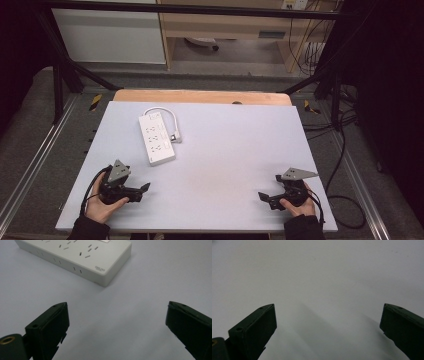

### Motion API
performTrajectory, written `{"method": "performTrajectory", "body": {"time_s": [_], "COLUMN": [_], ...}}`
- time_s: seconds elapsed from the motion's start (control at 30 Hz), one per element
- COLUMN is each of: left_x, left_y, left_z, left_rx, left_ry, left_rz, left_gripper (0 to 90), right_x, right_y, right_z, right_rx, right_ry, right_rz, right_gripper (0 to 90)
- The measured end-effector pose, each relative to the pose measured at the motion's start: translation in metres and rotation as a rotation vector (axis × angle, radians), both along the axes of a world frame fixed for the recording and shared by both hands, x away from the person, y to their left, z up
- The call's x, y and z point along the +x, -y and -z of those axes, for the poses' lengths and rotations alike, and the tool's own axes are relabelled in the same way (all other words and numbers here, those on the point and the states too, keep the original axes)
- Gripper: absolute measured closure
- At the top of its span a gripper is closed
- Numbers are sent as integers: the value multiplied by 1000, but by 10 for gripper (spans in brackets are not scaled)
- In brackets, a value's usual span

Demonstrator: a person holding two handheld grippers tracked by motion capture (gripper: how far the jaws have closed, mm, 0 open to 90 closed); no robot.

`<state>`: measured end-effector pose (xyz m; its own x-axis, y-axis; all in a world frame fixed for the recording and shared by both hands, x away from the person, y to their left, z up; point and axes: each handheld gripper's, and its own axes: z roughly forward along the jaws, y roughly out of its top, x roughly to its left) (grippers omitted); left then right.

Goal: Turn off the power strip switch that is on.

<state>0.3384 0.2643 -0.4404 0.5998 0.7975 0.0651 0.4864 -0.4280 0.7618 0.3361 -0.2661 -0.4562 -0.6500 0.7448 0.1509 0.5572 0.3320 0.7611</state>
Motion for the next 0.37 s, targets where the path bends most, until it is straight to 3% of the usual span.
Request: {"method": "performTrajectory", "body": {"time_s": [0.1, 0.37], "left_x": [-2, -1], "left_y": [0, -3], "left_z": [3, 6], "left_rx": [19, 4], "left_ry": [-2, -22], "left_rz": [1, -1], "left_gripper": [43, 41], "right_x": [0, 0], "right_y": [0, 0], "right_z": [0, 0], "right_rx": [-2, -2], "right_ry": [2, 2], "right_rz": [-1, -4], "right_gripper": [13, 13]}}
